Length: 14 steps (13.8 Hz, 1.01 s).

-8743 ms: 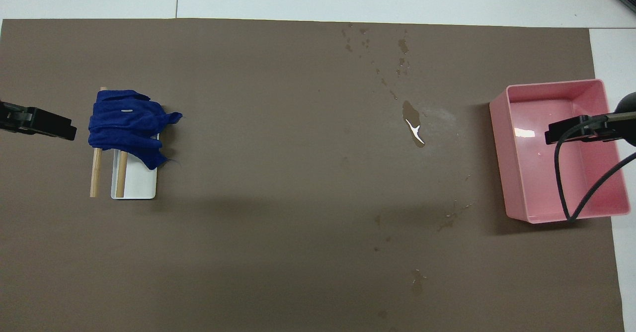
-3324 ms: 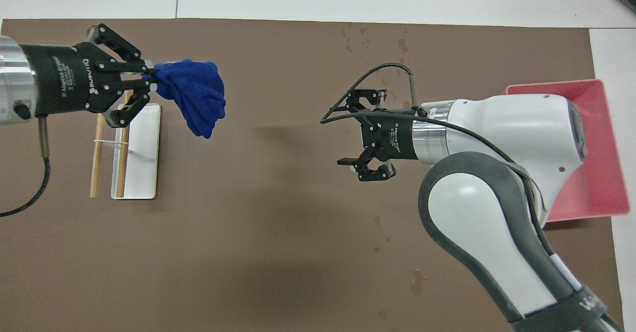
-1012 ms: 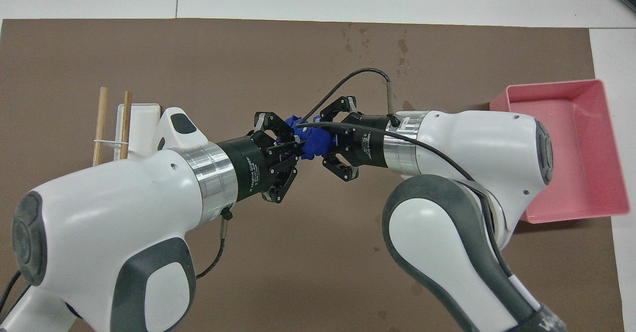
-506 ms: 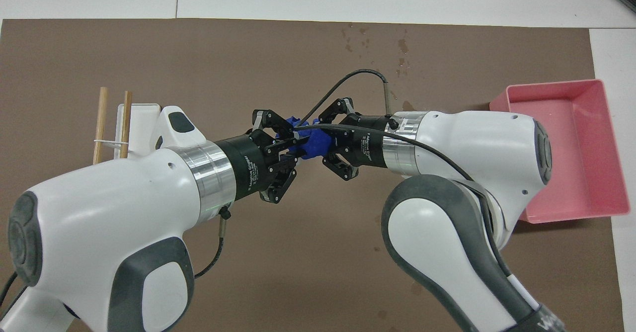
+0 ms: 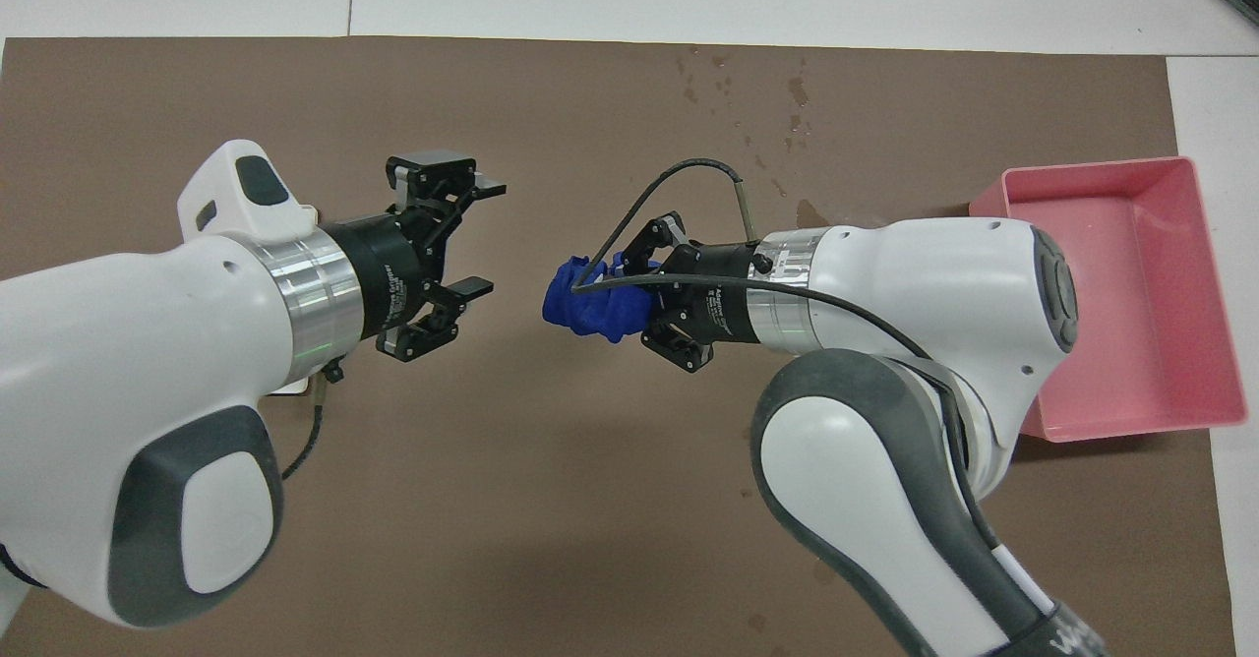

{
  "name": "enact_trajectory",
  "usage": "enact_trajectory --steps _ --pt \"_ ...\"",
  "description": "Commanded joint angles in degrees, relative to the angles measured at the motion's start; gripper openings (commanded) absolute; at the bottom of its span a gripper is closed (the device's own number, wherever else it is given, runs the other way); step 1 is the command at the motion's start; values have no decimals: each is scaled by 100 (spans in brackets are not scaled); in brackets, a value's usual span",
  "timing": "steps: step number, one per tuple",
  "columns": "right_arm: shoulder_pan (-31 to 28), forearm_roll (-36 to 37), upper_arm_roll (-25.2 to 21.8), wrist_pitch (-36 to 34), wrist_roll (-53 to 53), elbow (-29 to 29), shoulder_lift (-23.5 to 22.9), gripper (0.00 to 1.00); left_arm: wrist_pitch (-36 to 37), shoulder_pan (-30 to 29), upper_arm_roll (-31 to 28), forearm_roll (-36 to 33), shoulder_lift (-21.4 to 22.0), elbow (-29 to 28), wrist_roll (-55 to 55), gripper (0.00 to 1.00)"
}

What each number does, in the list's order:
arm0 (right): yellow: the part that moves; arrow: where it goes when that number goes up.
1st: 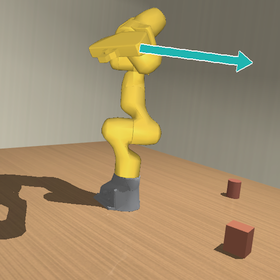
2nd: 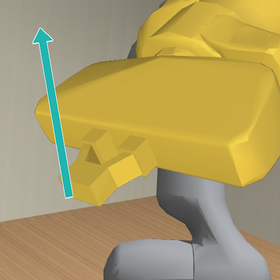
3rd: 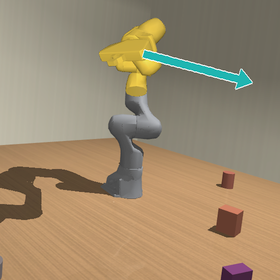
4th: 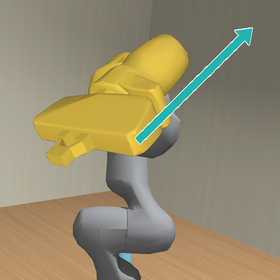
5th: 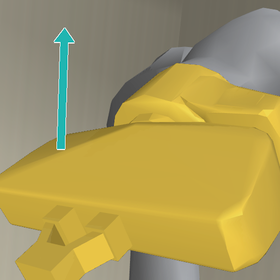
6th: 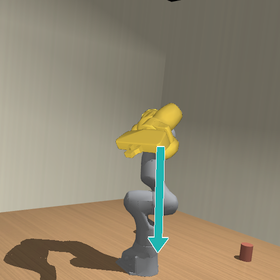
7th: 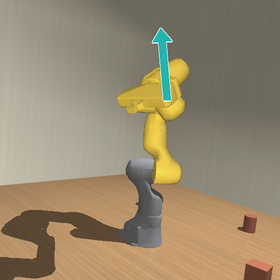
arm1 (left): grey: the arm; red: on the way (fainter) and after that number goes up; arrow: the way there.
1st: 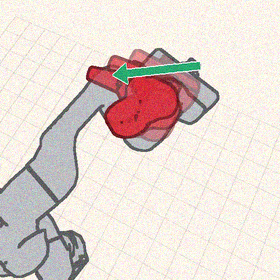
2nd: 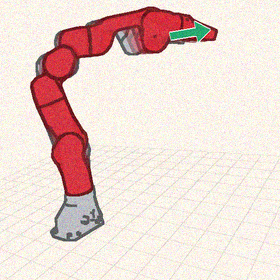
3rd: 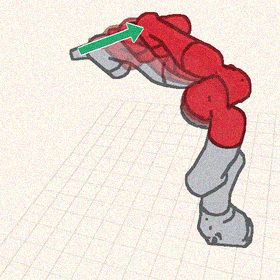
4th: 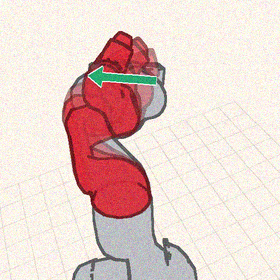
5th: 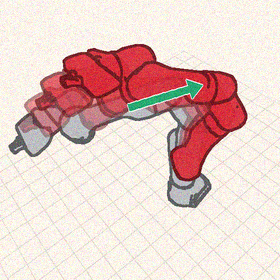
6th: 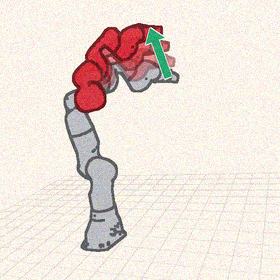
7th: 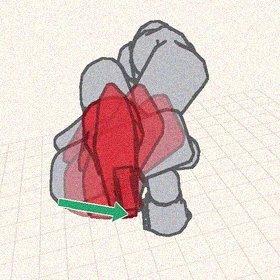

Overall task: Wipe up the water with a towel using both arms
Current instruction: 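Lower the towel with the right gripper while the left gripper withdraws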

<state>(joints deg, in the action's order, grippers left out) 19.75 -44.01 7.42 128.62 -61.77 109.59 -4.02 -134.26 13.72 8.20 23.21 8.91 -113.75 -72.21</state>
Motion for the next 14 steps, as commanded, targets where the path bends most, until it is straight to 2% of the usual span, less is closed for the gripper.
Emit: enact_trajectory --steps 1,2,5,7,9,11,14 --pt "-260 498 5 -503 664 62 120 0 575 -535 33 -132 -38 107 1790 100" --pt "-322 682 5 -731 840 54 129 0 785 -711 32 -324 -56 107 2564 100" --pt "-603 1560 5 -1347 1769 45 147 0 1620 -950 32 -1561 -144 229 4491 100" --pt "-944 2192 5 -1664 2770 27 155 0 2593 -1089 -38 -2257 -266 693 5799 100" --pt "-1392 2703 5 -1744 4008 36 155 0 3228 -1431 -47 -2400 -468 1238 6882 100" --pt "-1806 3247 13 -1683 5256 45 86 0 3677 -1617 -55 -2392 -696 1749 7080 100" --pt "-2167 4117 22 -1333 6691 54 -177 0 3907 -1758 -64 -2348 -803 1918 7229 100"
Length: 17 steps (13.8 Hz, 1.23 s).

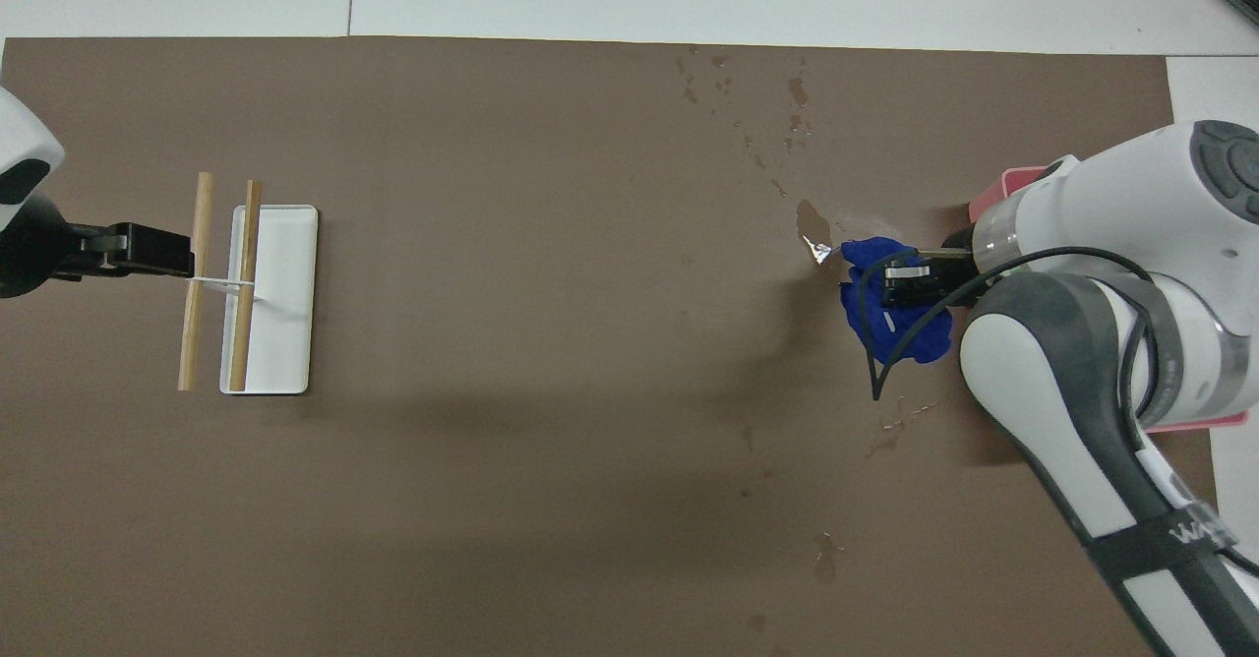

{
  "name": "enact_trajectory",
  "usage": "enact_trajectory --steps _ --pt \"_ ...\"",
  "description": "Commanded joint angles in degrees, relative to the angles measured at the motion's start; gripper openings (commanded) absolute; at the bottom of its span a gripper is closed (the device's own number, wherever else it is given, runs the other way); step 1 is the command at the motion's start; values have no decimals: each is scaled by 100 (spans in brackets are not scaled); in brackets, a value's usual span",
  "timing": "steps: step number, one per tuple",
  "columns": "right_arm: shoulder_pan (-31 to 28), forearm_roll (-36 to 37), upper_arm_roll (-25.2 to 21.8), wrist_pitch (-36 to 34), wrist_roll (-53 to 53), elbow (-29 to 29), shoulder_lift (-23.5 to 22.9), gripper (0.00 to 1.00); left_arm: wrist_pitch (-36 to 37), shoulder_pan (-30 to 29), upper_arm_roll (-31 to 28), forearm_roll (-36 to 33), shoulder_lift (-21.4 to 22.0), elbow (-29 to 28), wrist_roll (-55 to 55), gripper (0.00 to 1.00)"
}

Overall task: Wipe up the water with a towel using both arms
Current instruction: 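Lower the towel with the right gripper while the left gripper withdraws, then press the towel onto the water drops with the right gripper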

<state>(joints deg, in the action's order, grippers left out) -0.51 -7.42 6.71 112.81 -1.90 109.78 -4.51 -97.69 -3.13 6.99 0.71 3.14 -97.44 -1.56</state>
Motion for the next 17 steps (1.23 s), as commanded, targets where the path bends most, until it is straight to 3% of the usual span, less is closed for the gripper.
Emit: enact_trajectory --steps 1,8,11,17 --pt "-143 696 102 459 856 44 -294 0 260 -74 56 -80 -218 269 261 100" --pt "270 804 111 2209 779 53 -1262 0 119 75 13 -71 -156 120 427 100" --pt "297 804 120 2735 779 9 -1682 0 198 681 -681 -71 -156 154 710 100" --pt "587 794 120 3581 770 -983 -2913 0 216 462 -480 -53 -156 181 701 100"
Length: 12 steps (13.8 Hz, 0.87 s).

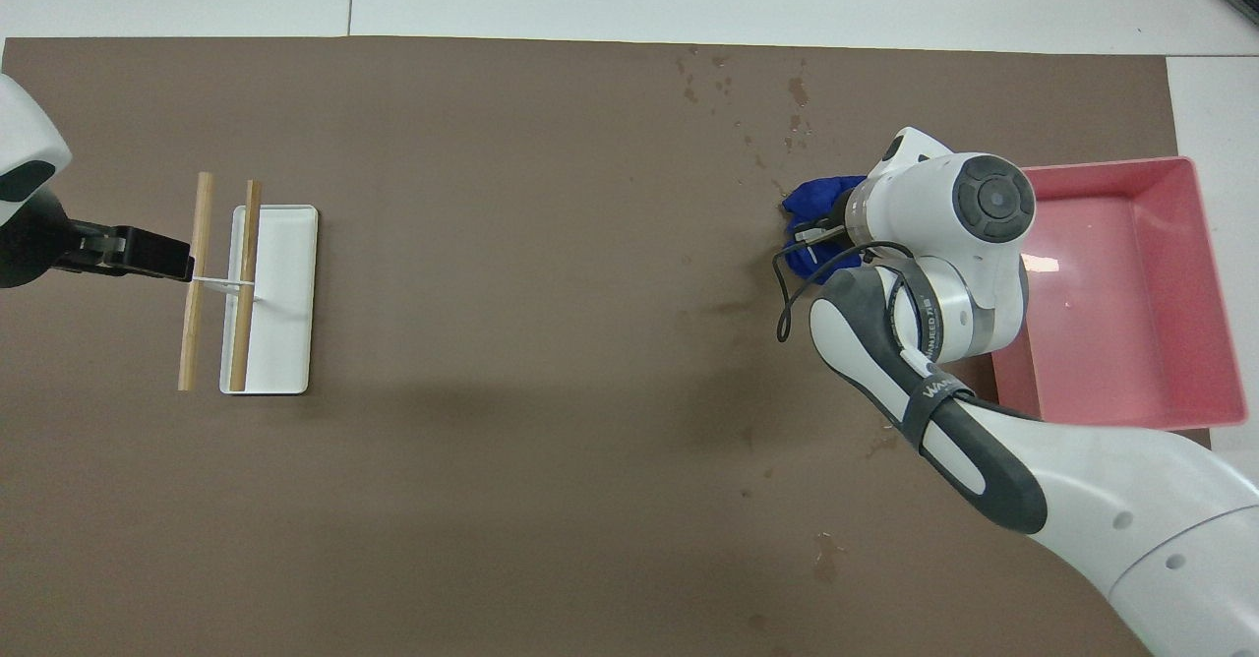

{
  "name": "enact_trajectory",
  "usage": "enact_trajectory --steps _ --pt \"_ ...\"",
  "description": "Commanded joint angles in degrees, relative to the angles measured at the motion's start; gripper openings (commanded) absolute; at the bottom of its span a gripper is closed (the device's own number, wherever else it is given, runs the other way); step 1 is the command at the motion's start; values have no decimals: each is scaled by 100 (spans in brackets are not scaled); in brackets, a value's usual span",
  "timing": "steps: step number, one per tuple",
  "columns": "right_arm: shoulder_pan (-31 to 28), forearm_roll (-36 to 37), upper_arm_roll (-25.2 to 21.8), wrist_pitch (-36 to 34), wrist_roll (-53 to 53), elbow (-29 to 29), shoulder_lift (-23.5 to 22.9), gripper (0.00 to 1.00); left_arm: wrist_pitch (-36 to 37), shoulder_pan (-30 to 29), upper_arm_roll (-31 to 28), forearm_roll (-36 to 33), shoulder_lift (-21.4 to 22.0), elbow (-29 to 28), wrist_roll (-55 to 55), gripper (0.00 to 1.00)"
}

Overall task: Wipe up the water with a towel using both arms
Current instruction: 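Press the towel onto the water drops with the right gripper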

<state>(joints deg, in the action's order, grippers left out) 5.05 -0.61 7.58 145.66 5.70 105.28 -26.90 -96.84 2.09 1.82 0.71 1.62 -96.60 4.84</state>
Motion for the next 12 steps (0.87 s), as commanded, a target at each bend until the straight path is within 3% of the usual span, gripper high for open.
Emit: enact_trajectory --steps 1,3,6,8,12 --pt "100 123 33 296 28 -804 -824 0 156 -77 38 51 5 132 43 100" --pt "145 271 24 296 63 -1009 -957 0 393 -94 47 122 -48 386 43 100" --pt "145 465 33 305 133 -1474 -1141 0 350 -95 30 123 13 230 26 100" --pt "206 448 33 418 203 -1449 -1142 0 412 -129 29 122 57 177 26 100" --pt "188 413 33 314 195 -528 -1002 0 367 -130 29 122 57 176 34 100"
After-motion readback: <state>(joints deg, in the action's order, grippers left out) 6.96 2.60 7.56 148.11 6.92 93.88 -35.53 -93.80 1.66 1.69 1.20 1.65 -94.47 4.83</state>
